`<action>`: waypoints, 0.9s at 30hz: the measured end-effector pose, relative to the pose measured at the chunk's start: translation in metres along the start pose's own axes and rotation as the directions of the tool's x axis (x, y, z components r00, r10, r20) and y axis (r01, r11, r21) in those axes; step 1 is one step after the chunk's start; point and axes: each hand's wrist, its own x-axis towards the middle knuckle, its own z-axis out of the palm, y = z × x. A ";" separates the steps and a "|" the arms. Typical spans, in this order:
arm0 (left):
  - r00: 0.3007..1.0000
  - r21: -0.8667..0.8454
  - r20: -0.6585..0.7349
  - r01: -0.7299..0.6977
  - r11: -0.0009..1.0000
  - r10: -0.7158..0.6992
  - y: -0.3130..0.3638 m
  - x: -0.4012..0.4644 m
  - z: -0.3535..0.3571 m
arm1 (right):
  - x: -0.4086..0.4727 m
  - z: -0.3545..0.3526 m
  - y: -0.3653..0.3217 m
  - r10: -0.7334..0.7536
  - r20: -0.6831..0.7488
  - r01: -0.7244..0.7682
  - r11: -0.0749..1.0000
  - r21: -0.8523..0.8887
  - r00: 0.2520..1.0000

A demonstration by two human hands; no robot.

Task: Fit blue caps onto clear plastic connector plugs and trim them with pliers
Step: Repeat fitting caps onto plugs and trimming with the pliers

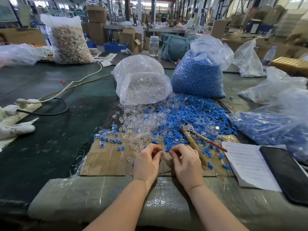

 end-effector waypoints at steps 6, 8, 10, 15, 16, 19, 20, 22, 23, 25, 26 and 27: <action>1.000 -0.026 0.008 0.004 1.000 -0.003 0.000 0.000 0.000 | 0.000 0.001 0.000 -0.001 0.011 0.002 0.999 -0.034 1.000; 1.000 -0.041 0.015 0.005 0.999 -0.004 0.001 0.000 -0.001 | 0.000 0.002 0.000 -0.006 0.016 0.006 0.999 -0.050 1.000; 1.000 -0.049 0.018 0.005 0.999 -0.004 0.001 0.000 -0.001 | 0.000 0.003 -0.001 -0.016 0.032 0.018 0.997 -0.071 0.999; 0.999 -0.069 0.039 0.019 0.997 -0.016 0.001 0.000 -0.002 | -0.001 0.005 -0.001 -0.025 0.055 0.031 0.994 -0.106 0.998; 0.999 -0.067 0.043 0.018 0.998 -0.015 0.001 0.001 -0.002 | -0.001 0.005 -0.001 -0.024 0.059 0.030 0.993 -0.110 0.998; 0.998 -0.071 0.056 0.019 0.997 -0.015 0.000 0.000 -0.001 | -0.001 0.006 -0.001 -0.023 0.093 0.034 0.991 -0.128 0.995; 0.998 -0.073 0.058 0.019 0.997 -0.014 -0.001 0.000 -0.001 | -0.001 0.006 -0.001 -0.026 0.097 0.039 0.991 -0.132 0.995; 0.998 -0.064 0.061 0.015 0.998 -0.011 -0.001 0.000 -0.001 | -0.001 0.006 -0.001 -0.033 0.091 0.045 0.990 -0.131 0.995; 0.998 -0.061 0.059 0.012 0.998 -0.009 -0.002 0.000 -0.001 | -0.001 0.006 -0.001 -0.037 0.084 0.048 0.990 -0.130 0.996; 0.999 -0.058 0.049 0.005 0.998 -0.002 -0.002 0.000 -0.001 | 0.000 0.005 -0.001 -0.039 0.080 0.049 0.991 -0.127 0.996; 0.999 -0.054 0.043 0.000 0.999 0.002 -0.002 0.000 -0.001 | 0.000 0.005 -0.001 -0.041 0.083 0.051 0.991 -0.126 0.996; 0.999 -0.048 0.036 -0.004 0.999 0.006 -0.001 0.000 -0.001 | -0.001 0.004 -0.001 -0.048 0.084 0.058 0.990 -0.127 0.995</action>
